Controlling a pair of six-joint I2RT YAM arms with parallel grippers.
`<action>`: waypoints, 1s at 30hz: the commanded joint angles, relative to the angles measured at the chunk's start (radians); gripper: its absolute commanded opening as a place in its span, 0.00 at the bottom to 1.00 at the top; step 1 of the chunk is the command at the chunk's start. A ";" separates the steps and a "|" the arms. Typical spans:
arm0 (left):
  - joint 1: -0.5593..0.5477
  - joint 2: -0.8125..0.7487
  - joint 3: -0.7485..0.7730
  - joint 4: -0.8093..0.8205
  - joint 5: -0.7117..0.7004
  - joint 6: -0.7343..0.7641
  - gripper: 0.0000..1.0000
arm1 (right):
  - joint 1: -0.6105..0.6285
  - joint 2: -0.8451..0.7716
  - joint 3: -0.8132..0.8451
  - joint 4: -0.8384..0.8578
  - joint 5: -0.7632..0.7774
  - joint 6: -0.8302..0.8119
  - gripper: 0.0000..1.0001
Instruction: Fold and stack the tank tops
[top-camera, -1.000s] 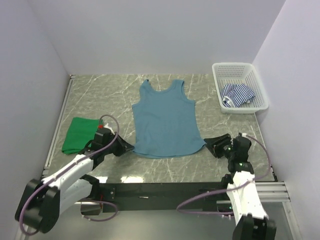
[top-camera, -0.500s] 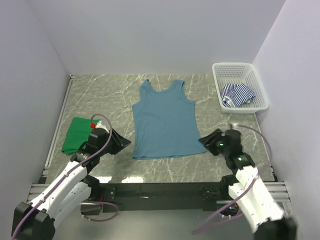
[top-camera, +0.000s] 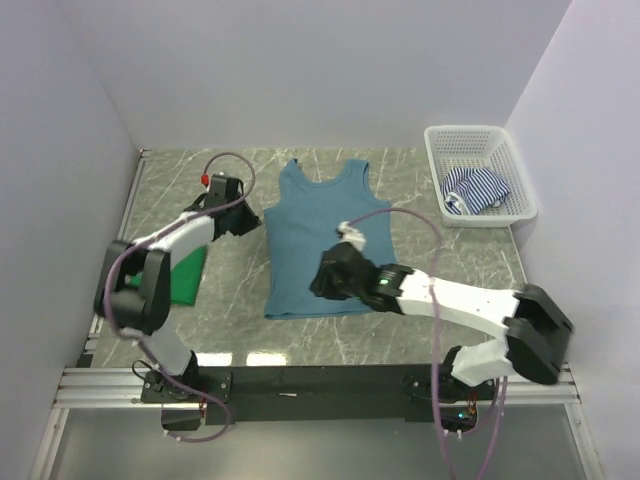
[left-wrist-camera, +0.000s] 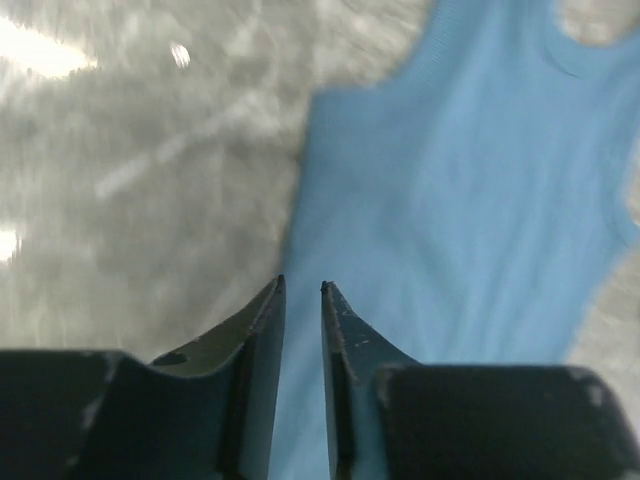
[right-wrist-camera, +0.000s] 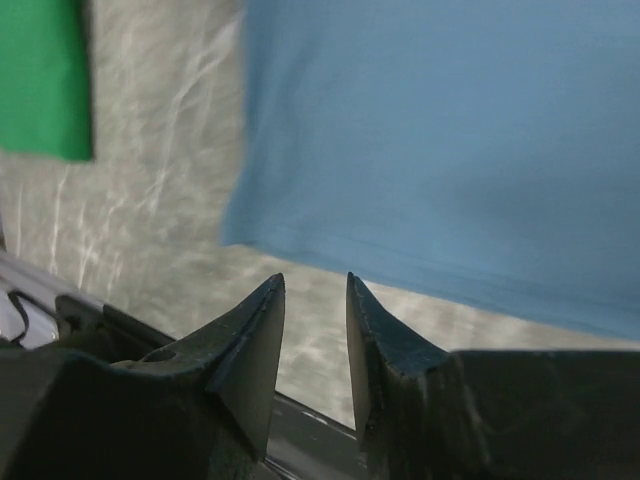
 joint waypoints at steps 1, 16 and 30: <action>0.017 0.124 0.136 -0.002 0.000 0.075 0.26 | 0.096 0.158 0.149 0.019 0.089 -0.022 0.37; 0.018 0.371 0.293 -0.010 0.087 0.178 0.28 | 0.293 0.616 0.585 -0.243 0.277 -0.079 0.41; 0.020 0.409 0.362 -0.053 0.020 0.175 0.01 | 0.290 0.613 0.444 -0.200 0.346 -0.064 0.42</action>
